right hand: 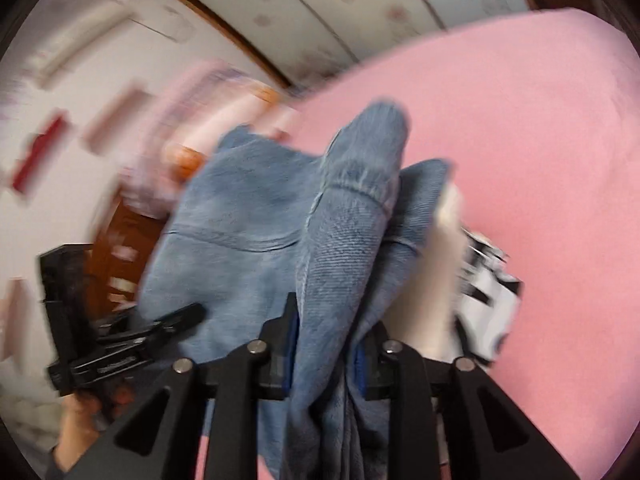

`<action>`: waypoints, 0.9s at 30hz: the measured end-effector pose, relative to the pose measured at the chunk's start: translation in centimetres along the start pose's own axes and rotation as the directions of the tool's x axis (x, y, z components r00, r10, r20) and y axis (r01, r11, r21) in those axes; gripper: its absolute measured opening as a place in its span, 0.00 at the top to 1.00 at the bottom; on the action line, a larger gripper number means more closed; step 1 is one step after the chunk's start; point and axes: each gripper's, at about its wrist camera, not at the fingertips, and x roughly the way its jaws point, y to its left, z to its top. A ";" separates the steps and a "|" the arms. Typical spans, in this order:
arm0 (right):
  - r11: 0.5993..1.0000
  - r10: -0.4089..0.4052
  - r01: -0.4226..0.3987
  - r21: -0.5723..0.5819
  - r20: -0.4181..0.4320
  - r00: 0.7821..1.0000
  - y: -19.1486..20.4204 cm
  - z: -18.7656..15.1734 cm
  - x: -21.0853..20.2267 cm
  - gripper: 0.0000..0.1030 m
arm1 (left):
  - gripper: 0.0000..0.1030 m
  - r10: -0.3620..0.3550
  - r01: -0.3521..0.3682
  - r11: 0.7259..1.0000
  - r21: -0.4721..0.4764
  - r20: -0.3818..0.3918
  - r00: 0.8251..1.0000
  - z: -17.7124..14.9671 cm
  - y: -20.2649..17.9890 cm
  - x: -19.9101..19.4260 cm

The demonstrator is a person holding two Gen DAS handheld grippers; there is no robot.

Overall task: Fold large clothes
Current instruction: 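Lift the folded jacket with both grippers and carry it onto the clothes stack, then lower the jacket onto the striped clothes stack and open both grippers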

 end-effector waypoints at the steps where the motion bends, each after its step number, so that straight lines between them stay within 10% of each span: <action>1: 1.000 -0.003 0.003 0.009 -0.005 1.000 -0.8 -0.1 0.7 0.62 | 0.32 -0.032 0.033 0.999 -0.031 0.015 0.999 -0.1 0.8 0.2; 3: 0.999 0.026 -0.028 0.037 0.039 0.999 -2.0 -0.6 0.6 0.41 | 0.29 -0.106 0.108 0.990 -0.095 0.029 0.994 -0.3 2.5 0.1; 13: 0.960 -0.106 0.134 -0.245 0.126 0.986 5.2 -1.8 -3.8 0.38 | 0.24 -0.035 0.047 0.995 -0.094 0.120 0.992 -1.0 1.9 -5.1; 16: 0.944 -0.094 0.147 -0.295 0.185 0.978 7.0 -2.1 -5.9 0.38 | 0.52 -0.019 0.031 0.997 -0.070 0.177 0.984 -0.7 1.8 -7.6; 18: 0.935 -0.089 0.155 -0.319 0.212 0.973 7.8 -2.7 -6.9 0.55 | 0.81 0.002 0.006 0.999 -0.044 0.180 0.984 -1.0 1.2 -8.6; 21: 0.935 -0.085 0.138 -0.325 0.173 0.981 8.5 -3.3 -6.6 0.91 | 0.87 0.025 -0.028 1.000 0.014 0.167 0.986 -2.0 -0.2 -8.9; 27: 0.912 -0.194 0.218 -0.347 0.103 0.976 7.4 -6.6 -3.6 0.94 | 0.88 0.129 -0.140 0.988 0.069 0.141 0.982 -4.4 -2.1 -7.5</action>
